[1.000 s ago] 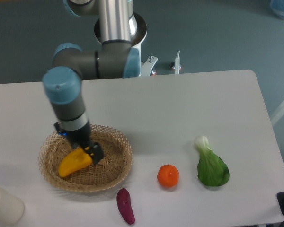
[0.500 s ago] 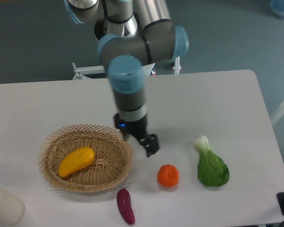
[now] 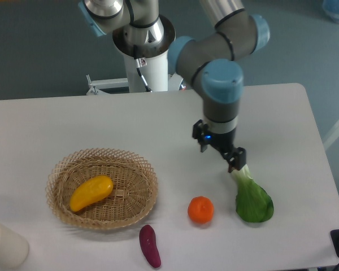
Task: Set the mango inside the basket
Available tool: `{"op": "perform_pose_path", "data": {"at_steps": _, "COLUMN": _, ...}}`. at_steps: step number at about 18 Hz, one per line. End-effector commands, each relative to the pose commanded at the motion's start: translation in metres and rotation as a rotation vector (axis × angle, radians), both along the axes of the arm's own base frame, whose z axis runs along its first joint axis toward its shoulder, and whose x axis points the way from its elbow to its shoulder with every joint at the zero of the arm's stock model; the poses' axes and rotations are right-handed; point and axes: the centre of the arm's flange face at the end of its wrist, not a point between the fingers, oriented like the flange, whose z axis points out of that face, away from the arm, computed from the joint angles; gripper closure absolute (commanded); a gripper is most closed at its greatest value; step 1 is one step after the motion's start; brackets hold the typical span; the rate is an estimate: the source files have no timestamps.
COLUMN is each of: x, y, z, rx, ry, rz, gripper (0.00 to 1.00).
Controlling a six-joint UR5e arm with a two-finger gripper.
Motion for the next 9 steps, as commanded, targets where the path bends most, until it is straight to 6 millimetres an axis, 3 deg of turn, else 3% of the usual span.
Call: {"op": "perform_pose_path", "data": {"at_steps": 9, "x": -0.021, "y": -0.012, "z": -0.004, "rx": 0.02, "ry": -0.012, "rz": -0.002, "gripper": 0.0}}
